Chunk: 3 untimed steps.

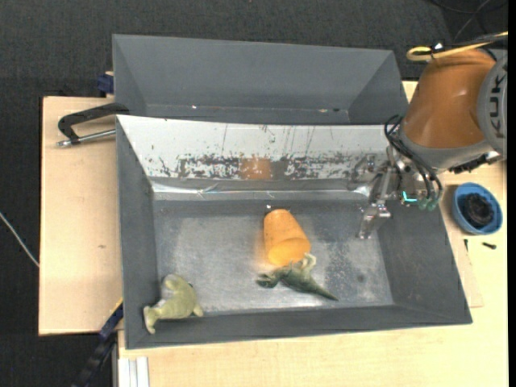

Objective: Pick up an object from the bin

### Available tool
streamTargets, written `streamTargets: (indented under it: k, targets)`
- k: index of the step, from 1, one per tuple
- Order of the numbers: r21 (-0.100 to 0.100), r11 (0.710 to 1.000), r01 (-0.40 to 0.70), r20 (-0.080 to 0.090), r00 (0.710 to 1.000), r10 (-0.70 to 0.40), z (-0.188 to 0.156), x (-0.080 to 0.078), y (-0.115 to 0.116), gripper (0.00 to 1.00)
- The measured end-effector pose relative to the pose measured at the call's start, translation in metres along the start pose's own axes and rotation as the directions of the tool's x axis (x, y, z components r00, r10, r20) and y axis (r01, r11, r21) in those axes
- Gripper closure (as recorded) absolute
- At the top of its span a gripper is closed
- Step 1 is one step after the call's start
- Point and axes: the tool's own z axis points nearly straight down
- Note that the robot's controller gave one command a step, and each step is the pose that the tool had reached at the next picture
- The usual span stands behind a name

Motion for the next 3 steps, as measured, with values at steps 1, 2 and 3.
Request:
streamTargets:
  k: [1,2,3]
  targets:
    - [-0.004,0.995,-0.103,0.005,0.995,0.103,0.013,-0.001,0.064,0.00]
    - [0.005,0.995,0.102,0.012,0.995,-0.102,0.074,0.002,0.151,0.00]
    - [0.004,0.995,0.097,0.027,0.995,-0.098,0.071,-0.002,0.150,1.00]
